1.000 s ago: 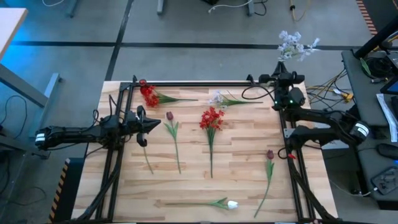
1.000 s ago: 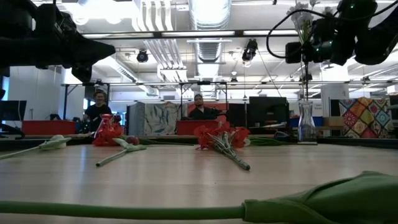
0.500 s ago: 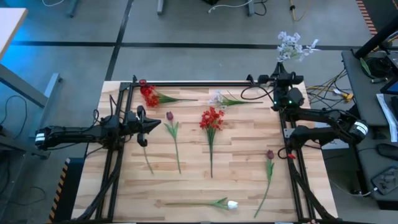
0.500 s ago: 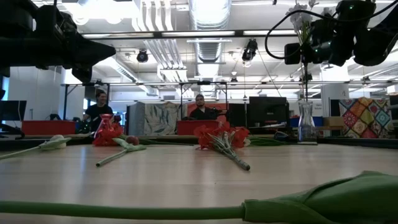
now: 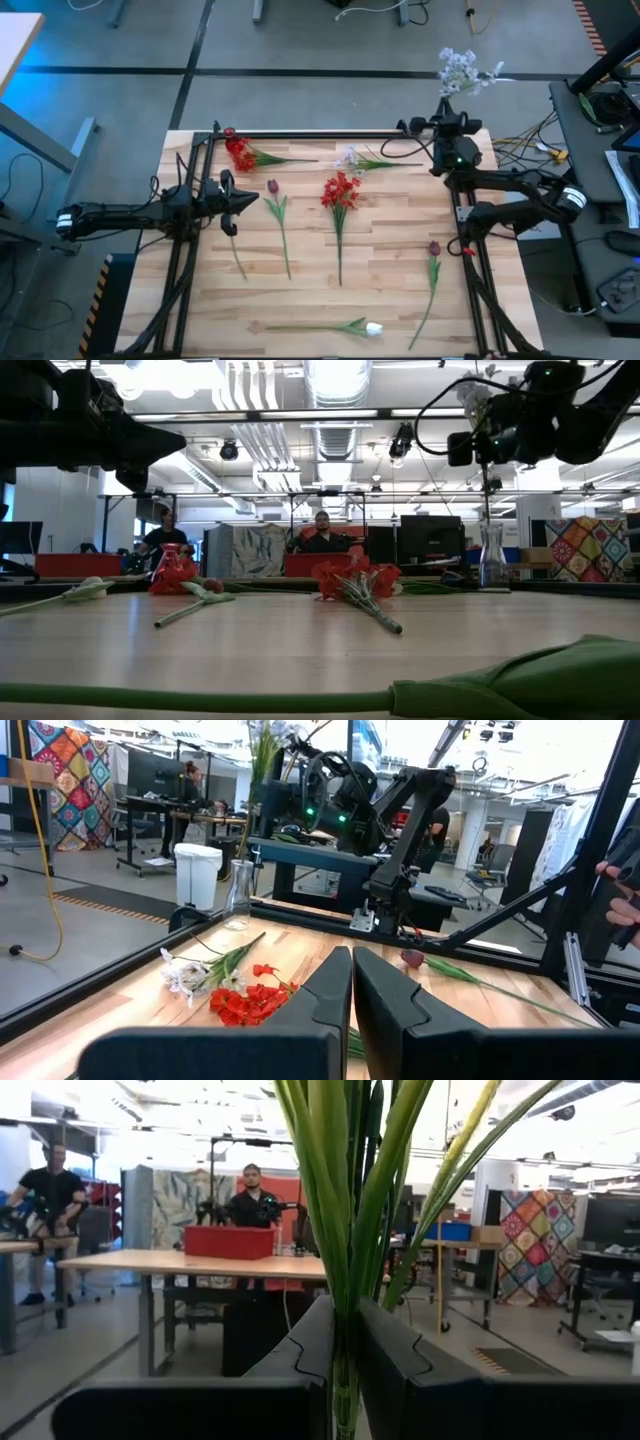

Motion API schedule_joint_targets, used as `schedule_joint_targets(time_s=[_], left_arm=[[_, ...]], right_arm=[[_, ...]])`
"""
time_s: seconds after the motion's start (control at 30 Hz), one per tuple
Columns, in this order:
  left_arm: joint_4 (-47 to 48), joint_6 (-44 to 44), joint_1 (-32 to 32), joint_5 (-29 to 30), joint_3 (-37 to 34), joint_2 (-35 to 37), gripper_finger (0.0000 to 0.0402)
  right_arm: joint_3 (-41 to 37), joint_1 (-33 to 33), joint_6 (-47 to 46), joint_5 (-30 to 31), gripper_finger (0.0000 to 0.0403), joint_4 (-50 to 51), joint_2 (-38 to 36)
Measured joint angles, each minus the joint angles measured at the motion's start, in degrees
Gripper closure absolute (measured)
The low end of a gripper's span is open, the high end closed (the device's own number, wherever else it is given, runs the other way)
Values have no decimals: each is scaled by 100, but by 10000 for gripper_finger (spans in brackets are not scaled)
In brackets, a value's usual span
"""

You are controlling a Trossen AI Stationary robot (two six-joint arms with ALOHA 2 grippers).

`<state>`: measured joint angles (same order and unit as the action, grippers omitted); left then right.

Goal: Sort flowers into vase by color
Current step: Put the bottom white flowers into the transparent flower vase

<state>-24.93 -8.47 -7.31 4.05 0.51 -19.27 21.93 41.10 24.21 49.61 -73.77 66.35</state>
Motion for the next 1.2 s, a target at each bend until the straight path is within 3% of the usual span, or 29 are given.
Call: schedule_joint_targets(time_s=[0.17,0.3,0.87,1.2], left_arm=[[0,2,-2,0,0,0,402],[0,40,-1,0,0,0,402],[2,175,-2,-9,0,0,402],[4,175,-2,-13,0,-109,402]], right_arm=[[427,-77,294,396,377,341,357],[622,-74,-275,578,377,890,503],[641,-83,-448,1721,388,917,1163],[716,-90,-894,1941,297,1965,941]])
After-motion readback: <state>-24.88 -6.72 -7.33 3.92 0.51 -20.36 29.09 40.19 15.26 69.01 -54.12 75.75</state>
